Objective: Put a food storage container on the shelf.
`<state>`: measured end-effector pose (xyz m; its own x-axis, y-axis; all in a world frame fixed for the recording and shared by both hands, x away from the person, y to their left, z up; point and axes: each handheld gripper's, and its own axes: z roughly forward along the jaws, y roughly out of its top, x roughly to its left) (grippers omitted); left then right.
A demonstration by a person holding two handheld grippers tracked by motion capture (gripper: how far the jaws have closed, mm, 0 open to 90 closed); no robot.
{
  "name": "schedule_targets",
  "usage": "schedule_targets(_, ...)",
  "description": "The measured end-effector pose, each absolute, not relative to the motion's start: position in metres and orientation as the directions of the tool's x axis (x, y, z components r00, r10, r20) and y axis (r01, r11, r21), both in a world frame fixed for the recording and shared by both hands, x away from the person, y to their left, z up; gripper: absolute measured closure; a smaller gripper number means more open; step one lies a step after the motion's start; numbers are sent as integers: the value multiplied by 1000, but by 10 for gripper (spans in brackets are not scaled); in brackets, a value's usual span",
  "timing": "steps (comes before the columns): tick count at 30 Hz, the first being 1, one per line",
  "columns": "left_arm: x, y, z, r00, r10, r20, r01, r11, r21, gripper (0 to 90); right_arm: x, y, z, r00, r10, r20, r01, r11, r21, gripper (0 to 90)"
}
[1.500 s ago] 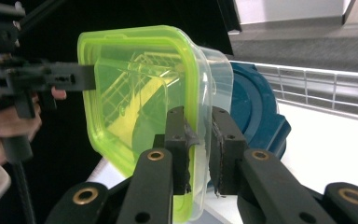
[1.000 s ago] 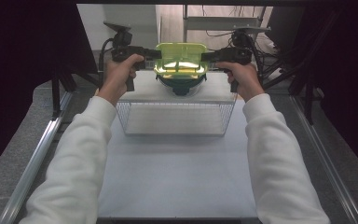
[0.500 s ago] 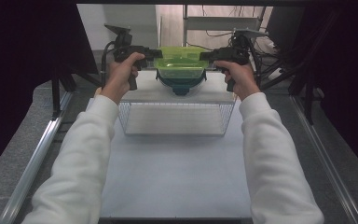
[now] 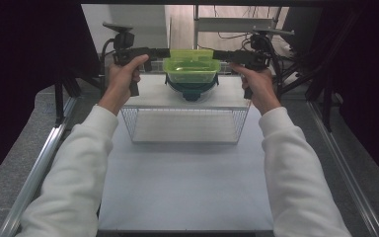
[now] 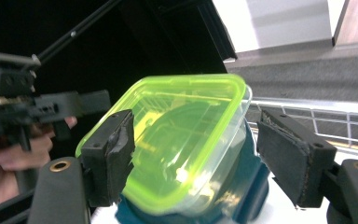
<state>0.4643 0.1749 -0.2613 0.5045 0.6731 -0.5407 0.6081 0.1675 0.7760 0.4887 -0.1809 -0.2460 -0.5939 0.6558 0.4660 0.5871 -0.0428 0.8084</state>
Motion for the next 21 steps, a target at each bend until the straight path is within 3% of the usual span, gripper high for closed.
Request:
schedule_targets(9,419,186,-264,557,693,-457,555,98,826,254,457,-207,-257,-672,633,384,534,55,844,266)
schedule_targets(21,361,197,-292,595,685,-421,529,61,847,250,397,-240,-280,-705,637,311,508,147,849,287)
